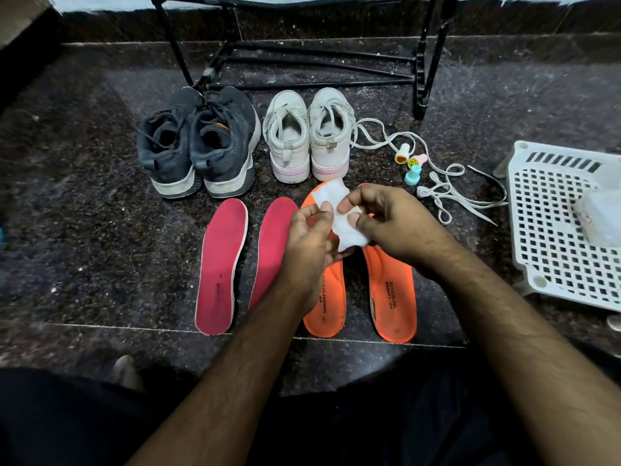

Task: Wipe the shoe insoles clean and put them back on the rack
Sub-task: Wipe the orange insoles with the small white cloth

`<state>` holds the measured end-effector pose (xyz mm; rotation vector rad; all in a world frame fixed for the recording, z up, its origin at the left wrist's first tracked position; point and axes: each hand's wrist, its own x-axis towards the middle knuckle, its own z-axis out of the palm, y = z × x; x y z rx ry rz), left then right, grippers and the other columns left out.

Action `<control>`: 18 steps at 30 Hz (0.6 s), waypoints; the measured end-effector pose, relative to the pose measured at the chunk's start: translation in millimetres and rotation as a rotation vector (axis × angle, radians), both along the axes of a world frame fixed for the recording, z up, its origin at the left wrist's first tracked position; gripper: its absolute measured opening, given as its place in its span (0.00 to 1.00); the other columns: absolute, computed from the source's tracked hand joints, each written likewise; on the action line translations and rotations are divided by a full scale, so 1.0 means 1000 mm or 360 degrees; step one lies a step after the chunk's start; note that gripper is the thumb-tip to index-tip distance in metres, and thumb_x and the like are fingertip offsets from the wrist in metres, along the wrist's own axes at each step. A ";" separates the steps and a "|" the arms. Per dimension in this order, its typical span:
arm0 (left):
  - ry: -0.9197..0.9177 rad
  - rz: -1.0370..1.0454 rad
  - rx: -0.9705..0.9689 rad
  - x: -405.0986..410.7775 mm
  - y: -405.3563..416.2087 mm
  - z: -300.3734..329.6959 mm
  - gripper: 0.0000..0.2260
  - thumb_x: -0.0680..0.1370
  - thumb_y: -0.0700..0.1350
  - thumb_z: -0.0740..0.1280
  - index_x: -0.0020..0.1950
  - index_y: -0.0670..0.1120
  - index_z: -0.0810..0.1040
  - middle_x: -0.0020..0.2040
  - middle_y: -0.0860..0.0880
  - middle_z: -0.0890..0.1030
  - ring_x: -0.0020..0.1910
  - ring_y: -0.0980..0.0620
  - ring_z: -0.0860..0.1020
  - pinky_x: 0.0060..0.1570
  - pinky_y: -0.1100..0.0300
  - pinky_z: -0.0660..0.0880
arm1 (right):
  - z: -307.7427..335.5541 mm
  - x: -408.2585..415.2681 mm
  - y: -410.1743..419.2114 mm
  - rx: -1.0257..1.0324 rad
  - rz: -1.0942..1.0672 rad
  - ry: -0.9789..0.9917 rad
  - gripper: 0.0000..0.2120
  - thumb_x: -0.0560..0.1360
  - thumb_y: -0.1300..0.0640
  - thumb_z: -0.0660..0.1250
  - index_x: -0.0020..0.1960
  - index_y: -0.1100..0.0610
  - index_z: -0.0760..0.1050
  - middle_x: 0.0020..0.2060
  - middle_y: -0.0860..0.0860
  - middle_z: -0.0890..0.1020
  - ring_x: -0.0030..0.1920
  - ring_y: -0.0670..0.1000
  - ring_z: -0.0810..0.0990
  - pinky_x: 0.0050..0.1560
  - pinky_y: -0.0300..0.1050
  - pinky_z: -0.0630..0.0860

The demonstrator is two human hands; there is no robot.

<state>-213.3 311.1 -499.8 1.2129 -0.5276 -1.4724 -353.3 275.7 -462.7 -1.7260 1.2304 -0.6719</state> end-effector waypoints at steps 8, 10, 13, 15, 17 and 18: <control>-0.0224 -0.0056 -0.0413 0.010 0.001 0.002 0.16 0.74 0.38 0.72 0.62 0.45 0.80 0.50 0.33 0.81 0.50 0.40 0.77 0.62 0.32 0.72 | 0.000 -0.001 -0.003 -0.0122 0.0020 0.0203 0.17 0.70 0.61 0.75 0.56 0.47 0.80 0.42 0.49 0.83 0.38 0.55 0.79 0.48 0.50 0.80; -0.0260 -0.0069 -0.0430 0.010 0.002 0.004 0.15 0.75 0.34 0.72 0.60 0.45 0.81 0.55 0.35 0.81 0.53 0.42 0.79 0.65 0.34 0.72 | -0.001 -0.002 -0.003 -0.0131 0.0000 0.0214 0.17 0.69 0.61 0.75 0.55 0.47 0.79 0.44 0.48 0.83 0.39 0.54 0.80 0.49 0.53 0.80; -0.0316 -0.0091 -0.0426 0.010 0.002 0.005 0.18 0.75 0.30 0.71 0.62 0.43 0.80 0.58 0.34 0.81 0.54 0.45 0.79 0.65 0.40 0.74 | -0.001 -0.003 -0.003 -0.0130 -0.0028 0.0191 0.20 0.68 0.60 0.76 0.56 0.44 0.78 0.48 0.45 0.83 0.39 0.54 0.81 0.48 0.54 0.81; -0.0292 -0.0107 -0.0427 0.010 0.002 0.005 0.19 0.75 0.30 0.71 0.65 0.42 0.78 0.57 0.34 0.82 0.54 0.43 0.80 0.62 0.42 0.76 | 0.002 -0.003 -0.001 -0.0116 -0.0042 0.0212 0.22 0.67 0.59 0.77 0.56 0.42 0.76 0.49 0.44 0.83 0.39 0.52 0.81 0.48 0.53 0.81; -0.0240 -0.0135 -0.0423 0.010 0.003 0.009 0.21 0.76 0.29 0.69 0.68 0.40 0.76 0.55 0.35 0.83 0.49 0.44 0.82 0.55 0.48 0.79 | 0.006 -0.004 0.000 -0.0112 -0.0039 0.0230 0.22 0.68 0.60 0.77 0.58 0.43 0.76 0.51 0.43 0.83 0.39 0.50 0.82 0.49 0.49 0.81; -0.0225 -0.0154 -0.0422 0.009 0.003 0.011 0.21 0.77 0.29 0.69 0.69 0.41 0.75 0.53 0.37 0.84 0.46 0.45 0.83 0.51 0.51 0.81 | 0.009 -0.006 0.001 -0.0122 -0.0033 0.0230 0.22 0.69 0.60 0.77 0.59 0.44 0.76 0.53 0.41 0.82 0.38 0.49 0.81 0.49 0.46 0.81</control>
